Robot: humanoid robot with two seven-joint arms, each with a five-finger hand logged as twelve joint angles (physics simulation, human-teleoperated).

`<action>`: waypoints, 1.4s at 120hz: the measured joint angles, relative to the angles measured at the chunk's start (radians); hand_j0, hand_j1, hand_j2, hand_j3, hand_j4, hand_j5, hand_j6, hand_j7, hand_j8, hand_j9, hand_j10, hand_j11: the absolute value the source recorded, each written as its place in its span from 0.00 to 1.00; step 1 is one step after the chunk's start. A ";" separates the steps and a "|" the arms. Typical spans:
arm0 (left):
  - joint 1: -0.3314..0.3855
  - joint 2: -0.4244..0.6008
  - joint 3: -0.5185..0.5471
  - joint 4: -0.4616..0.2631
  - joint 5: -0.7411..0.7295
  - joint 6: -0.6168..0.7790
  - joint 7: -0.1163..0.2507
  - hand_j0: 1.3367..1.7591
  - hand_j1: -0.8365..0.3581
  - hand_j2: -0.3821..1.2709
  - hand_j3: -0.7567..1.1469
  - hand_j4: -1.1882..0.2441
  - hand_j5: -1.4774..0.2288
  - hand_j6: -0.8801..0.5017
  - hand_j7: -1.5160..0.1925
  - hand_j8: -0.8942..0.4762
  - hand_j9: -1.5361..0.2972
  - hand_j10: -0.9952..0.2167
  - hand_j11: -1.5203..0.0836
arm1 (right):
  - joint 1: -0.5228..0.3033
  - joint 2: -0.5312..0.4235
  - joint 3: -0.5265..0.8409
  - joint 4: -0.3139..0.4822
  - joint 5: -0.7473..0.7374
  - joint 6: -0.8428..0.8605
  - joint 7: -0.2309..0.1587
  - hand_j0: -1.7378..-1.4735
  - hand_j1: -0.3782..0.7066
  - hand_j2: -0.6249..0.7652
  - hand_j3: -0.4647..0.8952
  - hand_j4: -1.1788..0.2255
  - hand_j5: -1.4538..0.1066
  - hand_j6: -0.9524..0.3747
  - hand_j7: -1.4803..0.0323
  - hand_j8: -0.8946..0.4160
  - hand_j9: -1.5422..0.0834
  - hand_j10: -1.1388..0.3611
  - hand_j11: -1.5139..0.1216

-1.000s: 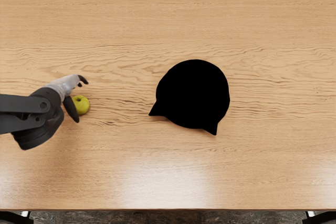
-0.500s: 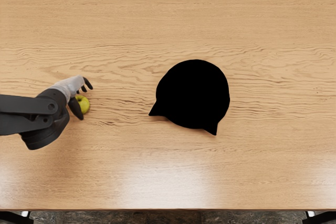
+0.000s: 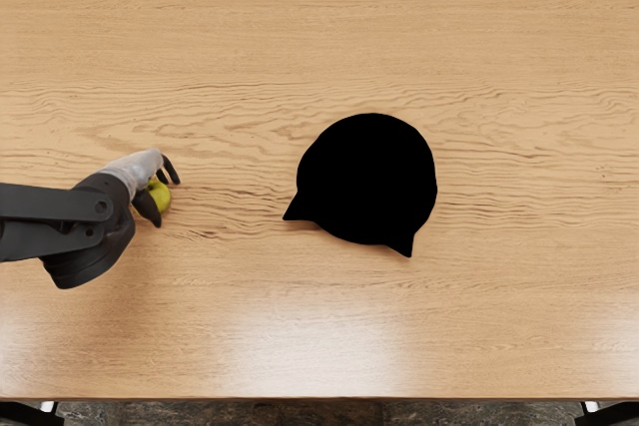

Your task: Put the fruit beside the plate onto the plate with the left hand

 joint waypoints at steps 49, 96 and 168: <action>-0.008 0.027 -0.007 -0.013 0.001 -0.005 -0.001 0.75 0.44 0.35 0.49 0.39 0.39 0.28 0.45 0.32 0.42 0.31 0.43 | 0.000 0.000 0.000 0.000 0.000 0.000 0.000 0.30 0.07 0.44 0.34 0.81 0.90 0.69 0.95 0.65 0.92 0.73 0.90; -0.035 0.069 -0.033 -0.038 0.000 -0.012 0.000 0.75 0.45 0.43 0.41 0.31 0.31 0.29 0.33 0.33 0.31 0.30 0.34 | 0.000 0.000 0.000 0.000 0.000 0.000 0.000 0.30 0.07 0.44 0.34 0.81 0.90 0.69 0.95 0.65 0.92 0.73 0.90; -0.128 -0.049 -0.132 -0.035 -0.015 -0.040 -0.001 0.75 0.49 0.39 0.40 0.31 0.30 0.28 0.31 0.33 0.29 0.28 0.33 | 0.000 0.000 0.000 0.000 0.000 0.000 0.000 0.30 0.07 0.44 0.34 0.81 0.90 0.69 0.95 0.65 0.92 0.73 0.90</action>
